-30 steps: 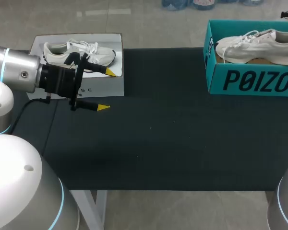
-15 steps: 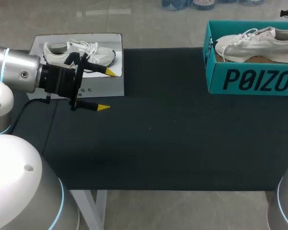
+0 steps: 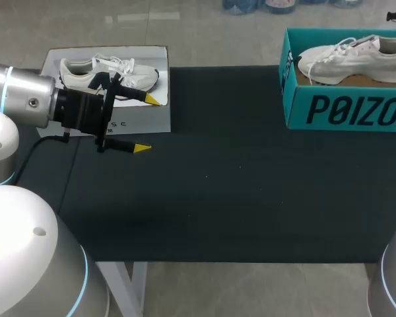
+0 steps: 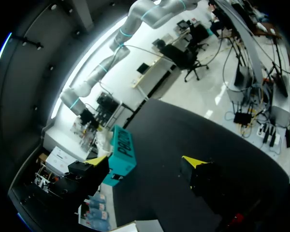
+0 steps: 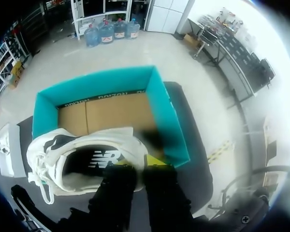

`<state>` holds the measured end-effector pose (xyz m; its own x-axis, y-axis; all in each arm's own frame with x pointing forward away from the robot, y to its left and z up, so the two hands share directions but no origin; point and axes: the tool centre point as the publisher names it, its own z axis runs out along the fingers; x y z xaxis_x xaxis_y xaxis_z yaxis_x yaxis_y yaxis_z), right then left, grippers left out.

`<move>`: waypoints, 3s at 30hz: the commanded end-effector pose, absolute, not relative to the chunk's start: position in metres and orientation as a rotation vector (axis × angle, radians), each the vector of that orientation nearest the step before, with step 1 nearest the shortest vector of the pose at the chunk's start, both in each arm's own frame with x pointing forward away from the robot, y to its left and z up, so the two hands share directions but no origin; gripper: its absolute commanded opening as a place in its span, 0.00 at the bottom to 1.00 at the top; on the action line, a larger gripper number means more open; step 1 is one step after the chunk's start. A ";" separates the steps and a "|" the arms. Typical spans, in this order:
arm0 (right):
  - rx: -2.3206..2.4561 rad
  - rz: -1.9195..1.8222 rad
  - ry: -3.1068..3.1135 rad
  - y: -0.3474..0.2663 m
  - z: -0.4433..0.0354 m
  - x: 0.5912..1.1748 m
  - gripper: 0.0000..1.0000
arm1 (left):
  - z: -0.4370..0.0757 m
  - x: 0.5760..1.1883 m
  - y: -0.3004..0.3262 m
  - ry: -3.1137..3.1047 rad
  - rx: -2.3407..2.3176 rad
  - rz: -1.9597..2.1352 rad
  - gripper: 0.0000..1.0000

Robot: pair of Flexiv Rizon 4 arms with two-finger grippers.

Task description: Take the shoe out of the shoebox, open the shoe tongue, remove and reinsert the insole, then place the shoe into the shoebox

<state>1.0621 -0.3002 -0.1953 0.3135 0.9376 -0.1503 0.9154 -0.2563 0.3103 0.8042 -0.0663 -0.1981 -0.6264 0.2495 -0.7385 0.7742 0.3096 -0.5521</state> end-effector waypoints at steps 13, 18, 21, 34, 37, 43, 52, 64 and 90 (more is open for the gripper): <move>2.249 0.112 1.685 -0.311 -0.229 1.059 0.00 | -0.198 0.804 -0.067 2.055 0.906 -1.295 1.00; 2.249 0.113 1.690 -0.311 -0.239 1.060 0.00 | -0.198 0.804 -0.067 2.055 0.906 -1.295 1.00; 2.231 0.115 1.689 -0.308 -0.242 1.058 0.00 | -0.198 0.804 -0.067 2.055 0.906 -1.295 1.00; 2.214 0.123 1.678 -0.311 -0.277 1.052 0.00 | -0.198 0.804 -0.067 2.055 0.906 -1.295 1.00; 2.207 0.123 1.676 -0.315 -0.284 1.052 0.00 | -0.198 0.804 -0.067 2.055 0.906 -1.295 1.00; 2.205 0.133 1.668 -0.320 -0.297 1.051 0.00 | -0.198 0.804 -0.067 2.055 0.906 -1.295 1.00; 2.235 0.142 1.677 -0.324 -0.316 1.054 0.00 | -0.198 0.804 -0.067 2.055 0.906 -1.295 1.00; 2.237 0.183 1.638 -0.328 -0.338 1.057 0.00 | -0.198 0.804 -0.067 2.055 0.906 -1.295 1.00; 2.240 0.302 1.593 -0.315 -0.294 1.056 1.00 | -0.198 0.804 -0.067 2.055 0.906 -1.295 1.00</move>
